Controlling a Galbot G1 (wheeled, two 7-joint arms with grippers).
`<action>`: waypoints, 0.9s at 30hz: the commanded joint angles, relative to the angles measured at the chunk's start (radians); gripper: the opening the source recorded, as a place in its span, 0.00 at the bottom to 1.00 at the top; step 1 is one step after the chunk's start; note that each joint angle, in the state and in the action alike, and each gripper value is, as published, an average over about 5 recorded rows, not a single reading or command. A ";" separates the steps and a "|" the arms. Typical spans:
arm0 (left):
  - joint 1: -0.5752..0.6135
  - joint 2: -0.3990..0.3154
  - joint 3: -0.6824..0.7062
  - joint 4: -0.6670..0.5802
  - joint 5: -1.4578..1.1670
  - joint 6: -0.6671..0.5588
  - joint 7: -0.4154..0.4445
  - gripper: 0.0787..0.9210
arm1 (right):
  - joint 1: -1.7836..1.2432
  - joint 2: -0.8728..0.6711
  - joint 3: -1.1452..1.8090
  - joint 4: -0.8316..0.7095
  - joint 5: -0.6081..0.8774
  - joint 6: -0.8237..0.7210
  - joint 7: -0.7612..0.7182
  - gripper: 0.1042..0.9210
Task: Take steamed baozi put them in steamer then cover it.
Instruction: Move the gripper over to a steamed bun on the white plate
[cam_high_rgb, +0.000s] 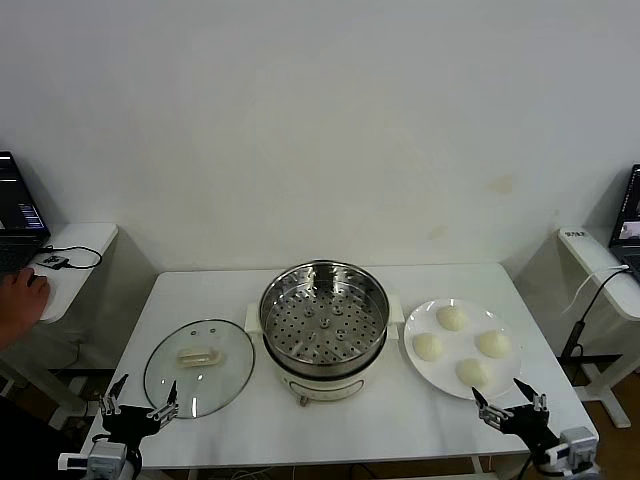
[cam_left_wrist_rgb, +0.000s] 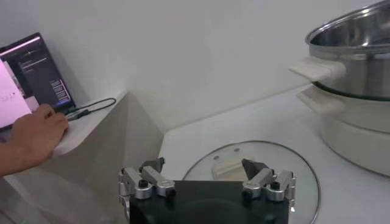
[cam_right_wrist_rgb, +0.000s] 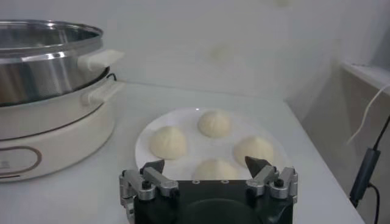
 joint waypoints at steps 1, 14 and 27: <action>0.004 0.003 0.001 -0.002 0.004 0.000 -0.004 0.88 | 0.090 -0.110 0.042 -0.004 -0.013 -0.046 0.004 0.88; 0.026 -0.024 0.013 -0.032 0.045 -0.008 -0.014 0.88 | 0.693 -0.612 -0.242 -0.358 -0.383 -0.082 -0.604 0.88; 0.045 -0.052 -0.002 -0.068 0.051 -0.011 -0.021 0.88 | 1.590 -0.591 -1.128 -0.671 -0.670 0.062 -1.043 0.88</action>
